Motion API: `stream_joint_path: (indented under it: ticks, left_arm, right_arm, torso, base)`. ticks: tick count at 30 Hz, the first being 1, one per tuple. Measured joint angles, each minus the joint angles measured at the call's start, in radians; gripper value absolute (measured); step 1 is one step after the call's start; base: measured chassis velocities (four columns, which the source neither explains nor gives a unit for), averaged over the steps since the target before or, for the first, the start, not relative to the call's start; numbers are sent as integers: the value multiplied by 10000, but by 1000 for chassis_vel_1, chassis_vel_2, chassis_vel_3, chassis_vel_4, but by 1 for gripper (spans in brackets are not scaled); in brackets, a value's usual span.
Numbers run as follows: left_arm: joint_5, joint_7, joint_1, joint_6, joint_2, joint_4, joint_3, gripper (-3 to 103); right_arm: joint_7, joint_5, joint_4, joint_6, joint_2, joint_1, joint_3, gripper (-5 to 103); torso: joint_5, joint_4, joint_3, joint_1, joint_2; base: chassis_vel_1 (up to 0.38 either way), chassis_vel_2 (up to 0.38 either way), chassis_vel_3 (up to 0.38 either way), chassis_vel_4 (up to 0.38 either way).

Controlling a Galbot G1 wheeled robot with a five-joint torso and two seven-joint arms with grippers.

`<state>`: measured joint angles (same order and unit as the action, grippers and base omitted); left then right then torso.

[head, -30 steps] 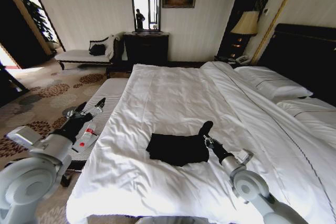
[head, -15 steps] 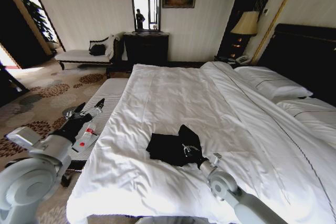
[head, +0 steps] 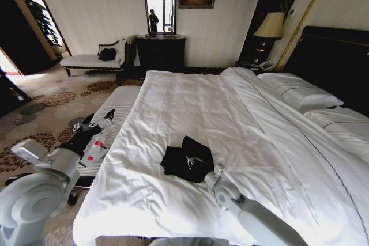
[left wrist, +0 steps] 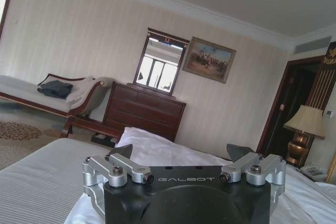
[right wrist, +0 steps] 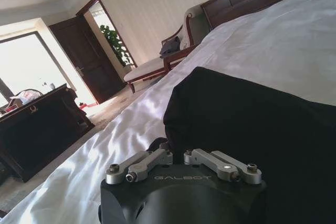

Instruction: Fold the clothes on the bed.

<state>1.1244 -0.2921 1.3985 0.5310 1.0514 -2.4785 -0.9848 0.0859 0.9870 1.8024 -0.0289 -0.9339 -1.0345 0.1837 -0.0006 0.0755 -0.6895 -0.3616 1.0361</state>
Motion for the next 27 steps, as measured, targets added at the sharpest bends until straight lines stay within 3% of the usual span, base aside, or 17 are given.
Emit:
stream_joint_path:
  ticks: [11, 27]
  left_arm:
    - [-18, 0, 70, 4, 36, 12, -69, 100]
    - [23, 0, 112, 5, 49, -33, -173, 100]
  right_arm:
    - [-638, -2, -94, -469, -233, 44, 672, 3]
    - [-707, -223, -568, -647, -541, 21, 891, 3]
  torso:
    - [-1, 3, 0, 0, 1]
    - [0, 2, 1, 0, 0]
  base:
    - [0, 0, 0, 0]
    - [0, 0, 0, 0]
